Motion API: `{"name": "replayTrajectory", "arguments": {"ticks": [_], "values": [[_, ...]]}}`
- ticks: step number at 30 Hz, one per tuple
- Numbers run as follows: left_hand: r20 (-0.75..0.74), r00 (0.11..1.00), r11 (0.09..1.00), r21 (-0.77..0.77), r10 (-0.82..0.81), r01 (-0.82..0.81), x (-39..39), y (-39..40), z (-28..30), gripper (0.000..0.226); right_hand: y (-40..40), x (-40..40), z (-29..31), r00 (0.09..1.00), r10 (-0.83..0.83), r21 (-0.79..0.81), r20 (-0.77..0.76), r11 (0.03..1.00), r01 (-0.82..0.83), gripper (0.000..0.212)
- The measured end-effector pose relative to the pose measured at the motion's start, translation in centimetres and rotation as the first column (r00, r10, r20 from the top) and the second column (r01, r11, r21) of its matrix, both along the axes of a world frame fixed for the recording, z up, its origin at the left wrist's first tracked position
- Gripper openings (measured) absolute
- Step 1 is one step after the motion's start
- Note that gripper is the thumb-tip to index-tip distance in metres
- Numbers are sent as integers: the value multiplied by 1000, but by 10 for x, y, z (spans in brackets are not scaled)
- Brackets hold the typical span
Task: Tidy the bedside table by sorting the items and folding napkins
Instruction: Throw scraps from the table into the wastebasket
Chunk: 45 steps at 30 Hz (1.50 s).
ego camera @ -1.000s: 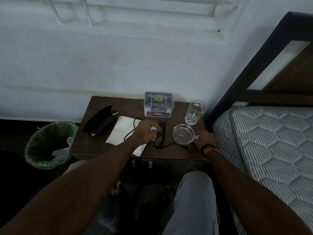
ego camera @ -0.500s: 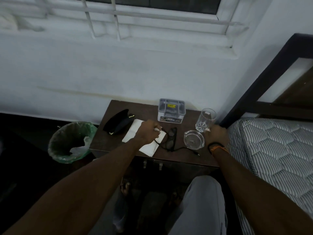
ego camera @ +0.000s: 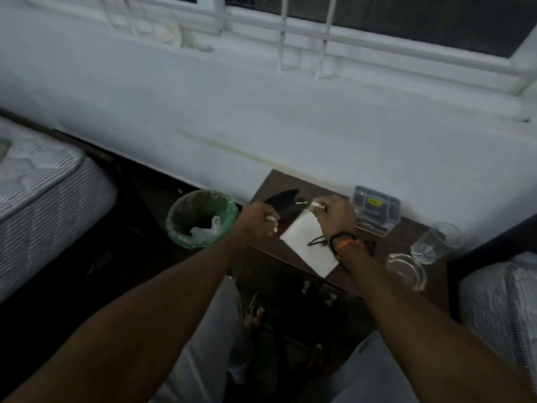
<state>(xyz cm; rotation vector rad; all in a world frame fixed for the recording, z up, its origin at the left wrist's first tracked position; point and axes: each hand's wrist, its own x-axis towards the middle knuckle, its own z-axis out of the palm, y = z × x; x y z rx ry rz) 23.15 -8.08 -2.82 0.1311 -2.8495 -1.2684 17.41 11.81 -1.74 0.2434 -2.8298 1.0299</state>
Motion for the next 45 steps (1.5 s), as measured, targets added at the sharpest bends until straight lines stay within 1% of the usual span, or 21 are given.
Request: {"name": "replayTrajectory", "arguments": {"ticks": [3, 5, 6, 8, 11, 14, 18, 21, 22, 23, 25, 28, 30, 32, 36, 38, 40, 42, 44, 45], "values": [[47, 994, 995, -40, 97, -95, 7, -46, -12, 16, -60, 0, -10, 992, 123, 42, 27, 991, -124, 19], [100, 970, 975, -40, 221, -218, -1, -119, -47, 17, -148, -18, -38, 966, 242, 60, 87, 967, -247, 18], [112, 964, 970, -42, 241, -237, 0, -121, -49, 17, -152, -13, -34, 955, 274, 69, 114, 957, -282, 16], [141, 939, 949, -28, 315, -314, -6, -156, -73, 14, -195, -23, -53, 928, 344, 106, 144, 927, -360, 16], [151, 935, 946, -10, 321, -323, -13, -158, -75, 11, -207, -28, -54, 911, 384, 179, 153, 896, -407, 14], [148, 932, 942, 8, 332, -337, -19, -165, -79, 10, -220, -35, -54, 913, 376, 274, 157, 872, -406, 16], [149, 890, 899, 9, 432, -438, -33, -204, -117, 10, -269, -55, -83, 886, 409, 348, 221, 815, -463, 18], [166, 880, 887, 52, 445, -458, -45, -221, -137, 9, -293, -70, -100, 876, 411, 391, 251, 785, -480, 18], [168, 881, 887, 63, 442, -457, -49, -225, -143, 11, -299, -74, -106, 872, 414, 393, 261, 779, -488, 18], [176, 882, 889, 68, 437, -454, -52, -230, -149, 17, -305, -78, -112, 867, 415, 400, 277, 770, -496, 19], [201, 888, 897, 74, 414, -435, -57, -238, -156, 34, -313, -82, -119, 858, 413, 402, 305, 761, -509, 24], [278, 899, 922, 92, 339, -376, -60, -250, -160, 58, -323, -84, -126, 867, 392, 392, 307, 778, -490, 29], [303, 894, 927, 72, 331, -367, -56, -255, -163, 63, -328, -79, -130, 874, 402, 389, 274, 785, -483, 27], [281, 883, 912, 59, 375, -406, -46, -256, -166, 53, -332, -69, -132, 869, 432, 389, 242, 777, -495, 23], [215, 845, 861, 35, 490, -508, -12, -250, -180, 23, -340, -32, -148, 819, 546, 344, 178, 745, -571, 21], [246, 824, 843, 45, 510, -536, 9, -245, -198, 16, -340, -8, -165, 786, 612, 333, 88, 726, -602, 18], [279, 821, 846, 51, 499, -532, 31, -242, -223, 13, -335, 14, -188, 756, 653, 338, 39, 704, -625, 19], [315, 824, 860, 46, 471, -509, 48, -238, -253, 10, -330, 25, -220, 734, 669, 357, 118, 661, -660, 23], [374, 819, 880, 16, 435, -475, 60, -233, -276, 14, -321, 30, -246, 725, 639, 374, 257, 626, -684, 25], [433, 800, 888, 1, 414, -460, 65, -229, -283, 16, -318, 31, -257, 719, 605, 397, 342, 601, -694, 25]]}}
